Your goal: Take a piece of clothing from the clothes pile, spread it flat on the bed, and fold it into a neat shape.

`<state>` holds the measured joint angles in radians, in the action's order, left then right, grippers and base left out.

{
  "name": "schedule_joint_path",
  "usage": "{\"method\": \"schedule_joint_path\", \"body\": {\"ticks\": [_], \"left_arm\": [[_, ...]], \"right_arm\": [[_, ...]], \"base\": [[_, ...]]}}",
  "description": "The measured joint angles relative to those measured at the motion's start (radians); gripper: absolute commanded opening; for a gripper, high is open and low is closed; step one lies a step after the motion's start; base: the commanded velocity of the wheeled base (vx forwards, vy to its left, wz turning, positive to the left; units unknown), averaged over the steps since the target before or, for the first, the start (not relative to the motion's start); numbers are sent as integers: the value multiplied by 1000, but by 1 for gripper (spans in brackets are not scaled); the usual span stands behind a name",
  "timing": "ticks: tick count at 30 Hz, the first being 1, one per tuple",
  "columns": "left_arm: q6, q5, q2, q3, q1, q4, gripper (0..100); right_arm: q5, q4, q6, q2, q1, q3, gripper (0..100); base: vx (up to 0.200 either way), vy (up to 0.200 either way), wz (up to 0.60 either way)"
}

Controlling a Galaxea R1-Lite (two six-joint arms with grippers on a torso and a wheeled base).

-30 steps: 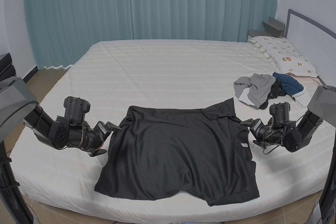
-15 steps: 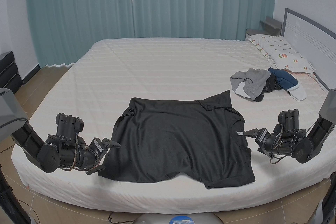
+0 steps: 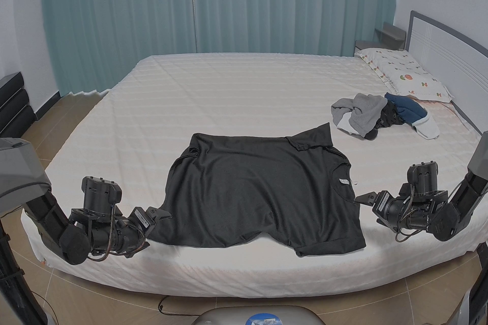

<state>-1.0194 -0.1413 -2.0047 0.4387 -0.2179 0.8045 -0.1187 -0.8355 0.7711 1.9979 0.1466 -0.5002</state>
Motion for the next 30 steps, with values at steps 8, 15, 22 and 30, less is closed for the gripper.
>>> {"method": "schedule_joint_path", "body": {"ticks": [8, 15, 22, 30], "left_arm": [[5, 86, -109, 27, -38, 77, 100], [10, 108, -150, 48, -39, 79, 100], [12, 116, -178, 87, -33, 77, 100], [33, 117, -197, 114, -18, 70, 0]], "right_arm": [[3, 1, -10, -14, -14, -9, 100], [7, 1, -23, -11, -19, -12, 100], [4, 1, -26, -1, -17, -11, 100], [-3, 2, -38, 47, -12, -12, 100]], "base": [[0, 0, 0], [0, 0, 0], [0, 0, 0], [0, 0, 0]]}}
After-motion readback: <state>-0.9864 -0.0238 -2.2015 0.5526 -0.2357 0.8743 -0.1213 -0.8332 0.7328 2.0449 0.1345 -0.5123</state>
